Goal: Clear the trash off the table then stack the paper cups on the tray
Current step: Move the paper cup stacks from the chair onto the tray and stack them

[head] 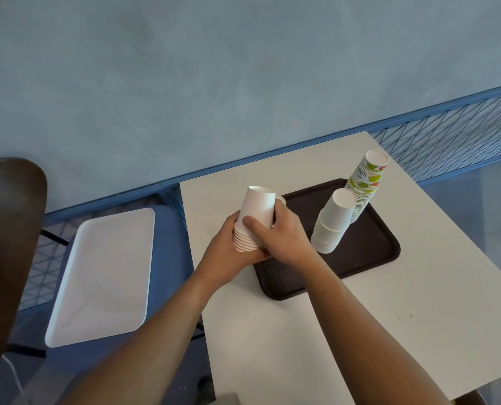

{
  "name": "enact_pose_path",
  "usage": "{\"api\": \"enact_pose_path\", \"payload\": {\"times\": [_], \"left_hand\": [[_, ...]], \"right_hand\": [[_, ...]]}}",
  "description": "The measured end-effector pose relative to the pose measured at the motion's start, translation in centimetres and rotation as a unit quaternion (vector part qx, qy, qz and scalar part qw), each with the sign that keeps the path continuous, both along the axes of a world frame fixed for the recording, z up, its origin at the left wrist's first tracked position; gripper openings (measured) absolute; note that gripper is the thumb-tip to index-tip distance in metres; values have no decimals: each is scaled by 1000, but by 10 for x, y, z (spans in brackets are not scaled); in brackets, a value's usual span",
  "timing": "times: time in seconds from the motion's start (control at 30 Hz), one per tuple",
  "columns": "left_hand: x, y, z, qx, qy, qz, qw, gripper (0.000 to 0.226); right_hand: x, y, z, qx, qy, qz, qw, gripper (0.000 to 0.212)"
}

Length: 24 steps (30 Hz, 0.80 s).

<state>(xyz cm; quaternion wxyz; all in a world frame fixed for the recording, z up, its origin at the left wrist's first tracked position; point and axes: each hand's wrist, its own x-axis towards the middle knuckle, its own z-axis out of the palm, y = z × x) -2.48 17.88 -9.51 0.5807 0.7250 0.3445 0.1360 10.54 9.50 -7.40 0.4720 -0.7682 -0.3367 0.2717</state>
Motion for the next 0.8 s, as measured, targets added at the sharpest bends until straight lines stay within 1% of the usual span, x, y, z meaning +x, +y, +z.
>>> {"api": "enact_pose_path", "payload": {"times": [0.1, 0.2, 0.3, 0.4, 0.47, 0.53, 0.6, 0.7, 0.8], "left_hand": [[-6, -2, 2, -4, -6, -11, 1000, 90], [-14, -5, 3, 13, 20, -22, 999, 87], [-21, -5, -1, 33, 59, -26, 997, 76], [-26, -2, -7, 26, 81, 5, 996, 67], [-27, 1, -10, 4, 73, 37, 997, 59], [-24, 3, -8, -36, 51, 64, 996, 53], [-16, 7, -4, -58, 34, 84, 994, 56], [5, 13, 5, -45, 7, 94, 995, 55], [30, 19, 15, -5, -18, 101, 995, 57]], "right_hand": [[-3, 1, 3, 19, 6, -30, 999, 47], [-1, 3, 11, 37, 18, -68, 997, 47], [5, 2, 21, 72, 44, -122, 989, 45], [14, -2, 27, 111, 50, -181, 976, 45], [21, -8, 28, 121, 41, -202, 971, 45], [24, -17, 25, 111, 27, -205, 972, 43], [25, -28, 17, 93, 26, -207, 974, 40], [20, -42, 2, 72, 29, -204, 976, 37], [14, -53, -12, 56, 33, -212, 975, 39]]}}
